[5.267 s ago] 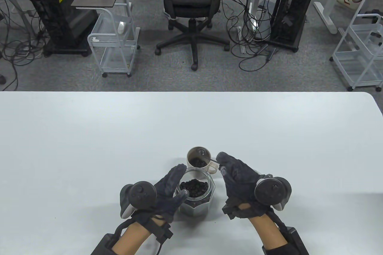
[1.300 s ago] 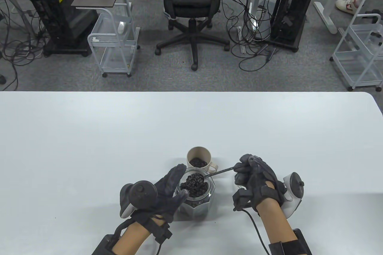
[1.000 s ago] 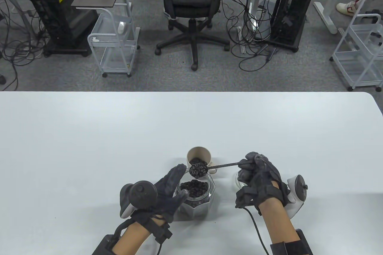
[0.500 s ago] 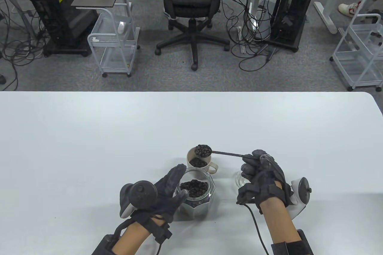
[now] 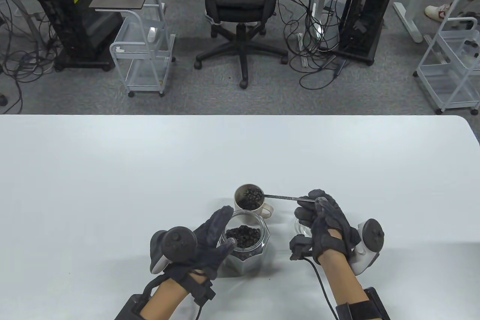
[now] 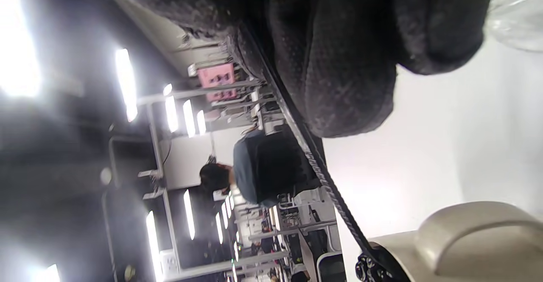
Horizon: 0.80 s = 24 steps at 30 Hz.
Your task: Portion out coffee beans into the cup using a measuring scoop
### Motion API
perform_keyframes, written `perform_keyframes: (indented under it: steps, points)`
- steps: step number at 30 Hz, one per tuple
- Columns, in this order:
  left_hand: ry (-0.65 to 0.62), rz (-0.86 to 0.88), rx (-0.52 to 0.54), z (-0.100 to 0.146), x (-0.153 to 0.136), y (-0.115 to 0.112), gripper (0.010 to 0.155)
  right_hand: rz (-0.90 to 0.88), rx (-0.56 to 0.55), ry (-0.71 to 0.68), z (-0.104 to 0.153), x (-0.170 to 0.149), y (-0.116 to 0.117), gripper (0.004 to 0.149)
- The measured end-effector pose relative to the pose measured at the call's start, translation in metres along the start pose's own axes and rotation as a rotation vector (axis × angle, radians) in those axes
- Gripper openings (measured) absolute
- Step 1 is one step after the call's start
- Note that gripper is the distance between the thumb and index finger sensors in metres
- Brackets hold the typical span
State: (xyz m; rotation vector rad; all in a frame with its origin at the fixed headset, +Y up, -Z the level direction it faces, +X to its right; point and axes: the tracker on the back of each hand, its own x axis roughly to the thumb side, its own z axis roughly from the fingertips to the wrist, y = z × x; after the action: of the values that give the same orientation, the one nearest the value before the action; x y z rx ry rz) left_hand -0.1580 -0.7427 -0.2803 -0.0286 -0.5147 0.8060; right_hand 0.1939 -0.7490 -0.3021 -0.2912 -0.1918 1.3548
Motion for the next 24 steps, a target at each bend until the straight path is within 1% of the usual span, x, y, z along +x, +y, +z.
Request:
perform_keyframes:
  steps: [2, 5, 8, 9, 12, 16, 19, 24]
  points:
    - [0.0, -0.003, 0.001, 0.0, 0.0, 0.0, 0.085, 0.089, 0.051, -0.083, 0.001, 0.006, 0.007, 0.044]
    - [0.001, -0.001, 0.002, 0.0, 0.0, 0.0, 0.085, 0.267, 0.154, -0.248, 0.005, 0.017, 0.021, 0.044]
    - [0.001, -0.001, -0.001, 0.0, 0.0, 0.0, 0.085, 0.436, 0.23, -0.445, 0.013, 0.028, 0.035, 0.043]
    - [0.001, -0.003, -0.003, 0.0, 0.0, 0.0, 0.085, 0.501, 0.265, -0.53, 0.017, 0.032, 0.041, 0.043]
    - [0.002, -0.006, -0.006, 0.0, 0.0, 0.0, 0.085, 0.684, 0.369, -0.71, 0.029, 0.041, 0.056, 0.043]
    - [0.001, -0.001, -0.004, 0.0, 0.0, 0.0, 0.085, 0.76, 0.396, -0.795, 0.039, 0.044, 0.066, 0.043]
    - [0.001, -0.006, -0.004, 0.0, 0.0, 0.001, 0.085, 0.743, 0.405, -0.798, 0.042, 0.044, 0.069, 0.043]
    - [0.002, -0.003, -0.003, 0.0, 0.0, 0.001, 0.085, 0.705, 0.358, -0.804, 0.042, 0.046, 0.065, 0.043]
